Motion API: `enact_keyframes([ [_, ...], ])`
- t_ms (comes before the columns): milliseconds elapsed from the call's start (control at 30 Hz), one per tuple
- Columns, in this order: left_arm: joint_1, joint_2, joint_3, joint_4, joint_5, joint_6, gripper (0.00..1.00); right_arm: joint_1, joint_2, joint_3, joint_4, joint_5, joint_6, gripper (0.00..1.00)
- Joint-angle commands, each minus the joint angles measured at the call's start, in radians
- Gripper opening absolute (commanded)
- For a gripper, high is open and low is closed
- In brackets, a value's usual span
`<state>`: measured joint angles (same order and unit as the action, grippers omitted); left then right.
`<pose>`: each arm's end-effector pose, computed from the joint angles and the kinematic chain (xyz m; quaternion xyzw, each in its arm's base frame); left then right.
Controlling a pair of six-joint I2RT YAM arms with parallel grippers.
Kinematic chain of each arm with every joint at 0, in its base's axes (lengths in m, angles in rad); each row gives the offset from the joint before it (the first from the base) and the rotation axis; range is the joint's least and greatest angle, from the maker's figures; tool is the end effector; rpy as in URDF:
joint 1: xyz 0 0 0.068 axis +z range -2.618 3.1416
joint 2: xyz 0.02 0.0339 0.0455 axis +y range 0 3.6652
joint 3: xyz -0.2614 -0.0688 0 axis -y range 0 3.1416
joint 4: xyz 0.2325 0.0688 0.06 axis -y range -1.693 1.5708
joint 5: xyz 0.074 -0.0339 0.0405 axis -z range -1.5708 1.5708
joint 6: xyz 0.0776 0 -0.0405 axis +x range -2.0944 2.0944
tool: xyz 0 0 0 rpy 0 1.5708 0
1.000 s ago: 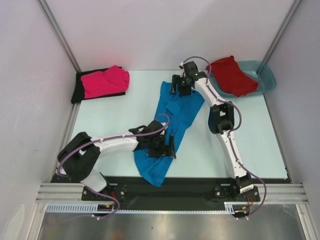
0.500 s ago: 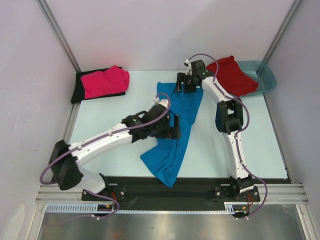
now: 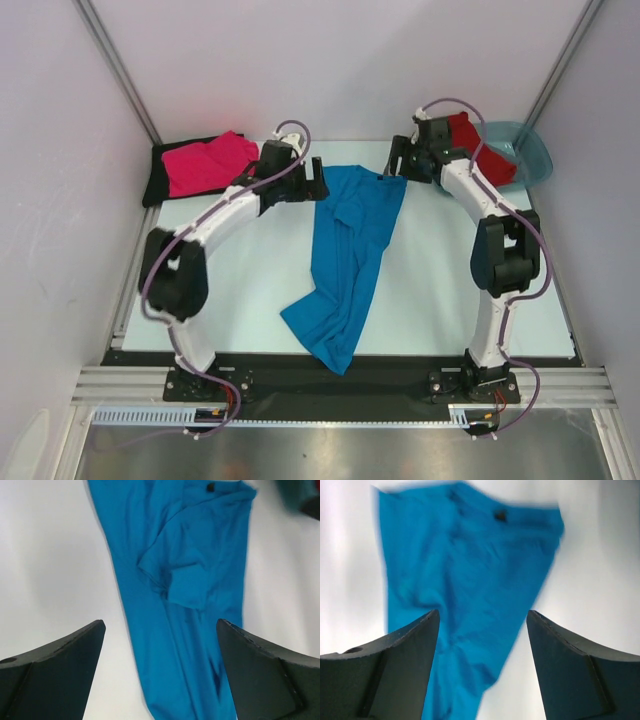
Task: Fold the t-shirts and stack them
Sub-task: Fold the tshirt
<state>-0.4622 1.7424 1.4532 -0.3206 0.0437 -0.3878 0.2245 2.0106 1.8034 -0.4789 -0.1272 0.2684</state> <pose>0.3823 -0.1942 0.2755 0.0431 0.8856 -0.2082 0.4130 0.4735 0.1182 0.2653 -0.0074 0.9023 0.1599 0.4003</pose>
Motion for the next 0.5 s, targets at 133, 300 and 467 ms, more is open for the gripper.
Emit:
enact_keyframes([
  [133,0.174,0.333,0.141,0.196,0.498,0.007,1.0,-0.045,-0.064,-0.289,0.129,-0.038,0.091,0.76],
  [300,0.26,0.419,0.18,0.296,0.567,-0.039,1.0,-0.06,-0.039,-0.34,0.174,-0.043,0.083,0.76],
  [467,0.296,0.527,0.304,0.285,0.623,-0.022,1.0,-0.082,0.023,-0.337,0.217,-0.094,0.101,0.76],
])
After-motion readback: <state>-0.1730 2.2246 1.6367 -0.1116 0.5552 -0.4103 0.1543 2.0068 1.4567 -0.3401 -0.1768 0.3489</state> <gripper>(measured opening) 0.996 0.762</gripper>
